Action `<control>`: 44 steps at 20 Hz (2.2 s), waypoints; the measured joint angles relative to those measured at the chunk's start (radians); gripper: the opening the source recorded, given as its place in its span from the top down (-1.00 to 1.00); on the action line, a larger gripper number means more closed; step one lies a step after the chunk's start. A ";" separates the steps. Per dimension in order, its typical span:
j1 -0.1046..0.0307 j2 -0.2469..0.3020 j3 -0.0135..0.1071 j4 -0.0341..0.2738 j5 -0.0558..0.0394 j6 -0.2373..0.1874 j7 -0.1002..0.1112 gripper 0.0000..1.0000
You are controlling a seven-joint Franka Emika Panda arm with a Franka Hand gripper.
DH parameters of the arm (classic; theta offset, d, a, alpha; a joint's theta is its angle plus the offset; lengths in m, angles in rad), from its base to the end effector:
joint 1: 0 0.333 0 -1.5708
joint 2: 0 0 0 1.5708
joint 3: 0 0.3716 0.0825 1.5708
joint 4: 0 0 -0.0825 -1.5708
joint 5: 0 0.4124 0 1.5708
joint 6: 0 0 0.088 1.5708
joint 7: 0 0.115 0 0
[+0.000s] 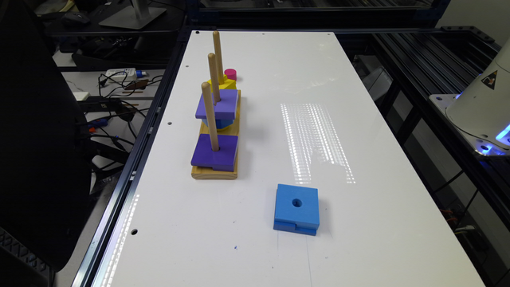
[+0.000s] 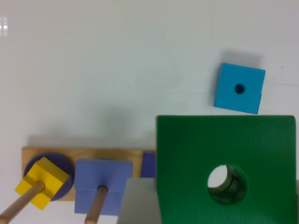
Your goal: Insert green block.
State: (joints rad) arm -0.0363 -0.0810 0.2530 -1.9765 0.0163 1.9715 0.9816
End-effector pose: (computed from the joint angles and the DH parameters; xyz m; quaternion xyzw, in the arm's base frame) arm 0.5520 0.1267 0.5472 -0.9260 0.3757 -0.0318 0.0186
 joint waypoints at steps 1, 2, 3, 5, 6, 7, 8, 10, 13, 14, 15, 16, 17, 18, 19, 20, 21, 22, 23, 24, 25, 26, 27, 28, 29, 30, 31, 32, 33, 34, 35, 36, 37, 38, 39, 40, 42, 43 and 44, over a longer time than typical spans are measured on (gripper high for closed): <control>0.000 0.000 0.000 0.000 0.0000 0.000 0.000 1.00; 0.000 0.000 0.000 0.000 0.0000 0.000 0.000 1.00; 0.000 0.000 0.000 0.000 0.0000 0.000 0.000 1.00; 0.000 0.000 0.000 0.000 0.0000 0.000 0.000 1.00; 0.000 0.000 0.000 -0.001 0.0000 0.001 0.000 1.00; 0.000 0.000 0.000 -0.002 0.0000 0.001 0.000 1.00; 0.000 0.000 0.000 -0.003 0.0000 0.002 0.000 1.00; 0.000 0.000 0.000 -0.004 0.0000 0.002 0.000 1.00; 0.000 0.000 0.000 -0.004 0.0000 0.002 0.000 1.00; 0.000 0.000 0.000 -0.004 0.0000 0.002 0.000 1.00; 0.000 0.000 0.000 -0.004 0.0000 0.002 0.000 1.00; 0.000 0.000 0.000 -0.005 0.0000 0.002 0.000 1.00; 0.000 0.000 0.000 -0.005 0.0000 0.002 0.000 1.00; 0.000 0.000 0.000 -0.005 0.0000 0.003 0.000 1.00; 0.000 0.000 0.000 -0.006 0.0000 0.003 0.000 1.00; 0.000 0.000 0.000 -0.006 0.0000 0.004 0.000 1.00; 0.000 0.001 0.000 -0.007 0.0000 0.005 0.000 1.00; 0.000 0.002 0.000 -0.007 0.0000 0.007 0.000 1.00; 0.000 0.003 0.000 -0.008 0.0000 0.008 0.000 1.00; 0.000 0.006 0.000 -0.008 -0.0001 0.011 0.000 1.00; 0.000 0.009 0.000 -0.008 -0.0003 0.014 0.000 1.00; 0.000 0.012 0.001 -0.008 -0.0005 0.018 0.000 1.00; 0.000 0.017 0.001 -0.009 -0.0007 0.023 0.000 1.00; 0.000 0.022 0.001 -0.009 -0.0012 0.028 0.000 1.00; 0.000 0.027 0.001 -0.009 -0.0016 0.034 0.000 1.00; 0.000 0.033 0.001 -0.009 -0.0019 0.040 0.000 1.00; 0.000 0.038 0.002 -0.009 -0.0021 0.046 0.000 1.00; 0.000 0.043 0.002 -0.009 -0.0024 0.051 0.000 1.00; 0.000 0.049 0.002 -0.009 -0.0026 0.057 0.000 1.00; 0.000 0.054 0.002 -0.009 -0.0029 0.063 0.000 1.00; 0.000 0.059 0.003 -0.009 -0.0032 0.068 0.000 1.00; 0.000 0.065 0.003 -0.009 -0.0035 0.074 0.000 1.00; 0.000 0.070 0.003 -0.009 -0.0039 0.080 0.000 1.00; 0.000 0.076 0.004 -0.009 -0.0044 0.087 0.000 1.00; 0.000 0.082 0.004 -0.009 -0.0049 0.093 0.000 1.00; 0.000 0.088 0.004 -0.009 -0.0054 0.100 0.000 1.00; 0.000 0.103 0.005 -0.009 -0.0066 0.115 0.000 1.00; 0.000 0.109 0.006 -0.009 -0.0072 0.123 0.000 1.00; 0.000 0.116 0.006 -0.009 -0.0077 0.130 0.000 1.00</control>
State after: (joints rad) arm -0.0363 0.0348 0.2589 -1.9851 0.0086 2.1014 0.9814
